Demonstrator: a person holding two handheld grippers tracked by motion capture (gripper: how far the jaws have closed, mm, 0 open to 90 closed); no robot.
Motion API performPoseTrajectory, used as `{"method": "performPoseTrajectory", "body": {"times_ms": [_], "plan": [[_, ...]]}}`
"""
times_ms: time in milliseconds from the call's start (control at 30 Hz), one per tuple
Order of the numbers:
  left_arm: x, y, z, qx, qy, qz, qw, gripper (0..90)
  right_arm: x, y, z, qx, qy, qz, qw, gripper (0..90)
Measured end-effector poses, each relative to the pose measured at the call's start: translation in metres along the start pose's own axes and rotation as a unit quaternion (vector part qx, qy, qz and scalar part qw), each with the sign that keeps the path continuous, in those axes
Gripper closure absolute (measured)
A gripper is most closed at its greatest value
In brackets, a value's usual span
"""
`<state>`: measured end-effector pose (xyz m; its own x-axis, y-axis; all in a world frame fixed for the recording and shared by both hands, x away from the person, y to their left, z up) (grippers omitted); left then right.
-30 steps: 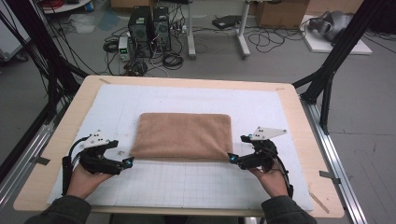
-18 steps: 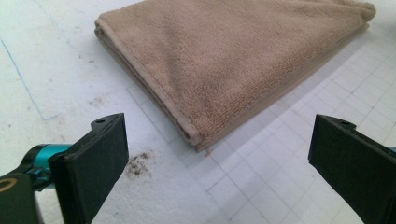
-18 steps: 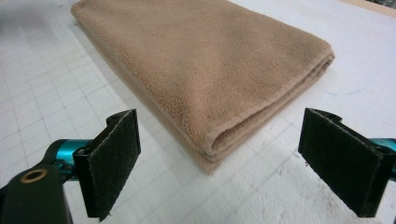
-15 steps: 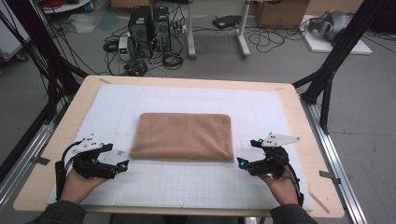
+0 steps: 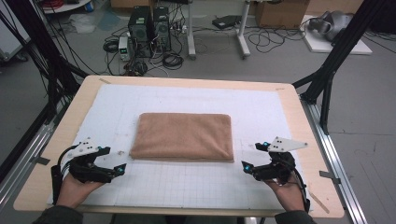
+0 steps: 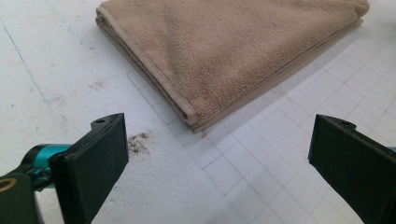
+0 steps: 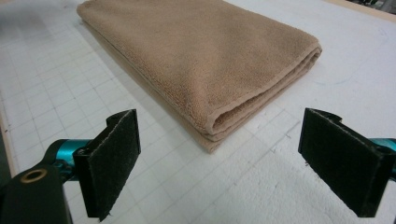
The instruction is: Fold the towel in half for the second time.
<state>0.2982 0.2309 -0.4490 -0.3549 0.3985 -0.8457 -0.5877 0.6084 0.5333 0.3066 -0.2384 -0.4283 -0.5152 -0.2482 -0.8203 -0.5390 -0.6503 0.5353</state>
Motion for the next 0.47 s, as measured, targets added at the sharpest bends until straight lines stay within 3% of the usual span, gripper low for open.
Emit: {"method": "performPoseTrajectory", "body": {"times_ms": [467], "plan": [[0.009,0.005,-0.005,0.001,0.001,-0.003,1.0000,5.5,0.013,0.007,0.005,0.003,0.000,-0.008,1.0000,12.0]]}}
Point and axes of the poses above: each handheld gripper's, and its own axes: y roughly backward along the jaws, x roughly out of its underside, z roughly to its left, the point moved 7 cm from there along -y, roughly forward along the jaws, and after that the axes turned 10 degrees about -y, right-handed, at the moved point
